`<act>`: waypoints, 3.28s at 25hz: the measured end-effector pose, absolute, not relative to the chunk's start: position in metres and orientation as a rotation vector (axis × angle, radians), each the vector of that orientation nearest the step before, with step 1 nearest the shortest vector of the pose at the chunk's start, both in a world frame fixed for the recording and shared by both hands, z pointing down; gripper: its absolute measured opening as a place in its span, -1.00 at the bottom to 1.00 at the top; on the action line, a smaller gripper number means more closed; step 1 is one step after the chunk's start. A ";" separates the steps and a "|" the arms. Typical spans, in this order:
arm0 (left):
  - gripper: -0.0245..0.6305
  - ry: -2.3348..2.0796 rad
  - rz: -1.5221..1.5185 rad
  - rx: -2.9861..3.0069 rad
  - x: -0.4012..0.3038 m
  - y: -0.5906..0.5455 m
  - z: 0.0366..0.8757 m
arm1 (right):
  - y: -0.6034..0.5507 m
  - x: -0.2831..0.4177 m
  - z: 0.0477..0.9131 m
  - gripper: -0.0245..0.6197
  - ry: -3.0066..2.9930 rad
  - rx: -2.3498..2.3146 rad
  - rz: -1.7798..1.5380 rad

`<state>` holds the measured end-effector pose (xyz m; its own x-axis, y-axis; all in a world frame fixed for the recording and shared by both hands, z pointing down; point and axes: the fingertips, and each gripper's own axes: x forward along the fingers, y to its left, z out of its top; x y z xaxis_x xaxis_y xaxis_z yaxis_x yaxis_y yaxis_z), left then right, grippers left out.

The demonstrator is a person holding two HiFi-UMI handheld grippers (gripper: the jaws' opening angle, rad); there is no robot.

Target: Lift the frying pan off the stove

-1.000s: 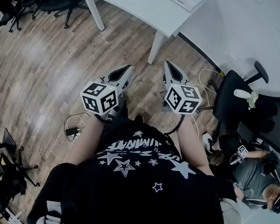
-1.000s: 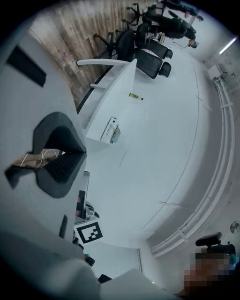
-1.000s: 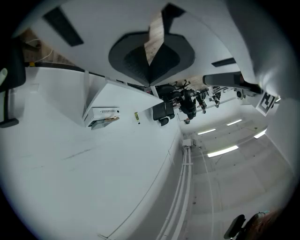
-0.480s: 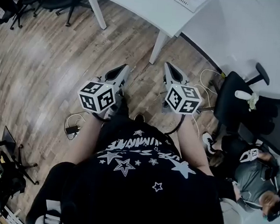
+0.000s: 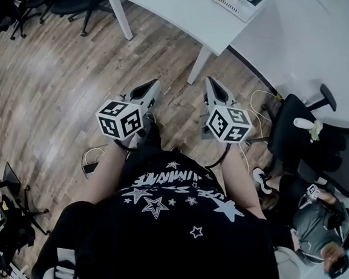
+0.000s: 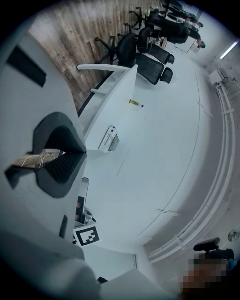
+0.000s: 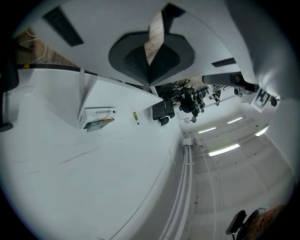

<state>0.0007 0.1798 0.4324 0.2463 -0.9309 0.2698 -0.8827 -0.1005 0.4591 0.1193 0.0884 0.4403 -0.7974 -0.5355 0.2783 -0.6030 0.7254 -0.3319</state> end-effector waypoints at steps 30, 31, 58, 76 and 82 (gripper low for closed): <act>-0.90 -1.388 -0.147 2.122 -0.177 0.012 0.435 | -0.068 -0.033 0.436 -0.90 -2.616 1.251 0.607; -0.90 -1.383 -0.142 2.125 -0.177 0.008 0.436 | -0.072 -0.030 0.436 -0.90 -2.609 1.265 0.608; -0.90 -1.189 -0.081 2.181 -0.140 -0.194 0.438 | -0.299 0.024 0.443 -0.90 -2.569 1.519 0.939; -0.72 -0.902 -0.061 2.174 -0.060 -0.285 0.445 | -0.378 0.036 0.461 -0.58 -2.582 1.280 1.411; -0.47 -0.790 -0.066 2.103 -0.043 -0.306 0.455 | -0.392 0.027 0.469 -0.30 -2.562 1.127 1.667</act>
<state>-0.0435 -0.3063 0.4554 0.7978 -0.5577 0.2294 -0.5120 -0.4255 0.7462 0.0268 -0.3921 0.4693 -0.7548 -0.6014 0.2618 -0.4832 0.2398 -0.8421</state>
